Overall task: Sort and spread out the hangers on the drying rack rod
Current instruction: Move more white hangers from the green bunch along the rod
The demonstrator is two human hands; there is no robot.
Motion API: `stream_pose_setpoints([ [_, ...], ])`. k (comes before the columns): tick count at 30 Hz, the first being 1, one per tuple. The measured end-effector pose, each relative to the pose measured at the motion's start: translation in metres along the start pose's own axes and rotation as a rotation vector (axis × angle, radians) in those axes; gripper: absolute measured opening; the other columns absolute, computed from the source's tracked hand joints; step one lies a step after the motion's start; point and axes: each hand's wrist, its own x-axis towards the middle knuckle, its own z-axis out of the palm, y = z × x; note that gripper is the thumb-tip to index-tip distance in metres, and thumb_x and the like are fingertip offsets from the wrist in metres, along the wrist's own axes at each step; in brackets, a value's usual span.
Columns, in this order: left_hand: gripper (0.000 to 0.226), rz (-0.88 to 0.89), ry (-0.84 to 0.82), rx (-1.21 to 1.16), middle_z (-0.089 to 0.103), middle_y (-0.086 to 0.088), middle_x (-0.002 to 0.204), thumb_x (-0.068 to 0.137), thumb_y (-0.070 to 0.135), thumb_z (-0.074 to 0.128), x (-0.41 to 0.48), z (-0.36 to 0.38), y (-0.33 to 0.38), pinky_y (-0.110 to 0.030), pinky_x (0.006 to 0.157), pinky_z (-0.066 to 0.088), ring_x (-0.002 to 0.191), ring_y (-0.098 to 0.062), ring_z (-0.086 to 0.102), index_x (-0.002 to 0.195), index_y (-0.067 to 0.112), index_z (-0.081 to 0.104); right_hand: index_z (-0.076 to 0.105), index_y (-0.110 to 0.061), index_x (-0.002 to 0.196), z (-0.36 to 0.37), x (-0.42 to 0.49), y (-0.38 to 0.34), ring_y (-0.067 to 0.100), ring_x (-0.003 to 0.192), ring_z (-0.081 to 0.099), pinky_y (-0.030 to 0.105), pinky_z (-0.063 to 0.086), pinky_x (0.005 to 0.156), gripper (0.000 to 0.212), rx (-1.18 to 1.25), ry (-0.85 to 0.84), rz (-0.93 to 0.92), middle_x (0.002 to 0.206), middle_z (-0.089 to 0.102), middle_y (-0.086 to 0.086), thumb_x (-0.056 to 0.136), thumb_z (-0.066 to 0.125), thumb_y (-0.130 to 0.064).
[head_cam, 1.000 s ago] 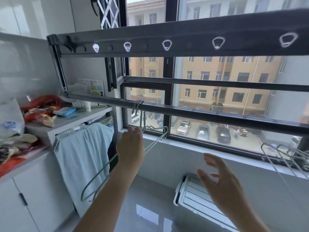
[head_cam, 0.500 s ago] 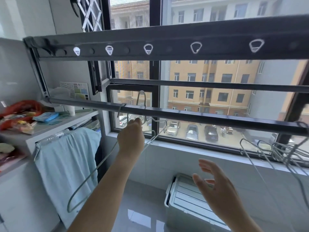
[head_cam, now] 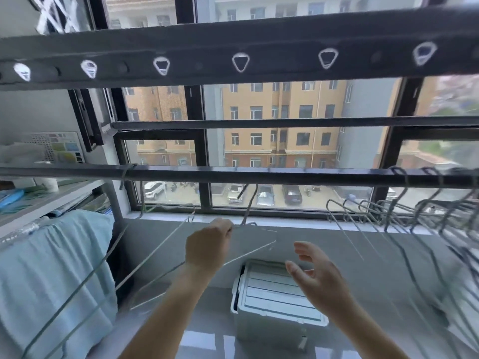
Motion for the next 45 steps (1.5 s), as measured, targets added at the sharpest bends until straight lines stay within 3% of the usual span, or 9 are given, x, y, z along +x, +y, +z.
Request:
stream_pose_setpoints([
  [6, 0.008, 0.155, -0.039, -0.309, 0.068, 0.017, 0.079, 0.081, 0.025, 0.067, -0.002, 0.004, 0.012, -0.018, 0.053, 0.045, 0.063, -0.006, 0.062, 0.085, 0.032, 0.067, 0.037, -0.018, 0.139, -0.004, 0.008, 0.021, 0.012, 0.128, 0.041, 0.024, 0.03, 0.105, 0.06, -0.149, 0.023, 0.061, 0.14, 0.044, -0.003, 0.086, 0.061, -0.03],
  [10, 0.01, 0.233, -0.09, -0.555, 0.063, 0.023, 0.079, 0.081, 0.039, 0.06, 0.001, 0.008, 0.019, -0.02, 0.058, 0.052, 0.066, 0.001, 0.061, 0.089, 0.035, 0.066, 0.035, -0.02, 0.139, -0.001, 0.008, 0.026, 0.01, 0.129, 0.04, 0.026, 0.032, 0.107, 0.062, -0.145, -0.075, 0.086, 0.14, 0.044, -0.005, 0.085, 0.061, -0.034],
  [12, 0.019, 0.247, -0.093, -0.638, 0.06, 0.027, 0.079, 0.081, 0.045, 0.053, 0.002, 0.008, 0.023, -0.024, 0.06, 0.054, 0.068, 0.002, 0.062, 0.092, 0.036, 0.065, 0.049, -0.021, 0.129, -0.001, 0.005, 0.022, 0.006, 0.111, 0.054, 0.022, 0.04, 0.095, 0.048, -0.12, -0.068, 0.082, 0.121, 0.059, -0.006, 0.085, 0.062, -0.034],
  [15, 0.02, 0.222, -0.084, -0.73, 0.063, 0.026, 0.083, 0.08, 0.044, 0.055, 0.003, 0.007, 0.027, -0.026, 0.067, 0.054, 0.074, 0.0, 0.064, 0.093, 0.034, 0.065, 0.063, -0.021, 0.086, -0.005, 0.002, 0.012, 0.009, 0.062, 0.061, 0.034, 0.052, 0.065, 0.007, -0.01, 0.014, 0.03, 0.07, 0.067, -0.004, 0.087, 0.06, -0.027],
  [22, 0.031, 0.17, -0.043, -0.682, 0.067, 0.017, 0.08, 0.075, 0.053, 0.056, 0.011, 0.007, 0.032, -0.025, 0.072, 0.052, 0.077, 0.002, 0.061, 0.082, 0.027, 0.069, 0.062, -0.01, 0.074, -0.014, -0.016, -0.012, 0.016, 0.031, 0.047, 0.023, 0.035, 0.036, 0.022, 0.283, 0.002, 0.035, 0.048, 0.06, 0.006, 0.093, 0.052, -0.011],
  [31, 0.01, 0.16, -0.096, -0.862, 0.067, 0.012, 0.094, 0.08, 0.029, 0.067, 0.047, -0.004, 0.093, -0.029, 0.085, 0.051, 0.09, -0.003, 0.062, 0.09, 0.028, 0.069, 0.063, -0.006, 0.078, -0.05, -0.02, -0.036, 0.012, 0.028, 0.042, 0.019, 0.032, 0.032, 0.022, 0.413, 0.186, 0.064, 0.043, 0.056, 0.004, 0.093, 0.049, -0.012],
  [35, 0.032, 0.184, -0.082, -0.792, 0.06, 0.006, 0.118, 0.082, 0.025, 0.065, 0.057, 0.006, 0.127, -0.024, 0.099, 0.039, 0.112, -0.008, 0.052, 0.114, 0.022, 0.062, 0.063, -0.001, 0.078, -0.076, -0.005, -0.037, 0.008, 0.027, 0.039, 0.014, 0.028, 0.029, 0.024, 0.518, 0.258, 0.156, 0.042, 0.055, 0.002, 0.093, 0.05, -0.015],
  [38, 0.049, 0.202, -0.144, -0.753, 0.05, 0.002, 0.133, 0.085, 0.03, 0.061, 0.054, 0.014, 0.146, -0.019, 0.102, 0.031, 0.123, -0.01, 0.044, 0.13, 0.018, 0.048, 0.064, -0.003, 0.077, -0.083, 0.002, -0.029, 0.008, 0.028, 0.041, 0.013, 0.029, 0.029, 0.025, 0.443, 0.3, 0.174, 0.042, 0.055, 0.001, 0.093, 0.051, -0.017],
  [45, 0.059, 0.244, -0.334, -0.73, 0.037, 0.003, 0.145, 0.088, 0.034, 0.056, 0.05, 0.026, 0.172, -0.018, 0.103, 0.024, 0.131, -0.009, 0.034, 0.14, 0.018, 0.033, 0.066, -0.005, 0.076, -0.089, 0.004, -0.009, 0.01, 0.03, 0.046, 0.015, 0.034, 0.032, 0.027, 0.215, 0.372, 0.173, 0.046, 0.058, 0.004, 0.094, 0.049, -0.017],
])
